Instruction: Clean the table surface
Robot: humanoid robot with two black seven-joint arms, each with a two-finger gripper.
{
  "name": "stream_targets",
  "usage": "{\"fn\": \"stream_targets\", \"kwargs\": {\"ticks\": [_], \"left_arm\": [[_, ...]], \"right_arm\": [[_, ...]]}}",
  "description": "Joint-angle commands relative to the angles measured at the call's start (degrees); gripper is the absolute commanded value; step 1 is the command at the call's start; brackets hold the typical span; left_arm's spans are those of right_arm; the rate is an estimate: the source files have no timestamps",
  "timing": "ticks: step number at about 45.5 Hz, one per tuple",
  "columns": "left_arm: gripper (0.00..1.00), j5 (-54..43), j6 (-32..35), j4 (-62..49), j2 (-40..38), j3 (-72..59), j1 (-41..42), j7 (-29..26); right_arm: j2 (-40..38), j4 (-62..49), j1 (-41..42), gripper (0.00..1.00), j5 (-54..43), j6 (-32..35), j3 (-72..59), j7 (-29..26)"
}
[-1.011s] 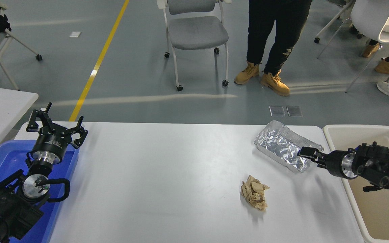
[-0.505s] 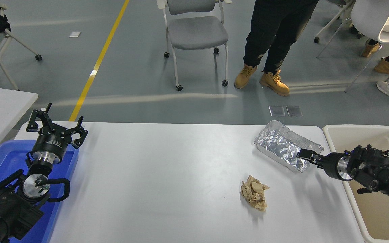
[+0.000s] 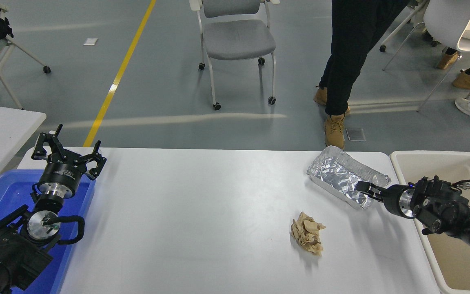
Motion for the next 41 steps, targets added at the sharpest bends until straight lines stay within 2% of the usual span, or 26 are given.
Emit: {"fn": "stream_targets", "kwargs": {"ticks": [1,5,11,19,41], "left_arm": [[1.0,0.0,0.0,-0.02,0.0,0.0,0.0,0.0],[1.0,0.0,0.0,-0.02,0.0,0.0,0.0,0.0],[1.0,0.0,0.0,0.06,0.0,0.0,0.0,0.0],[1.0,0.0,0.0,-0.02,0.0,0.0,0.0,0.0],[1.0,0.0,0.0,-0.02,0.0,0.0,0.0,0.0]], "right_arm": [[0.59,-1.08,-0.66,0.5,-1.81,0.06,-0.14,0.09],[0.67,-1.08,-0.66,0.47,-1.81,0.06,-0.14,0.09],[0.67,-1.08,-0.75,0.24,-2.42,0.24,-0.23,0.18],[0.67,-1.08,-0.75,0.0,-3.48,0.24,-0.41,0.18],[0.67,-1.87,-1.54,0.0,-3.39,0.33,-0.32,0.53]]}}
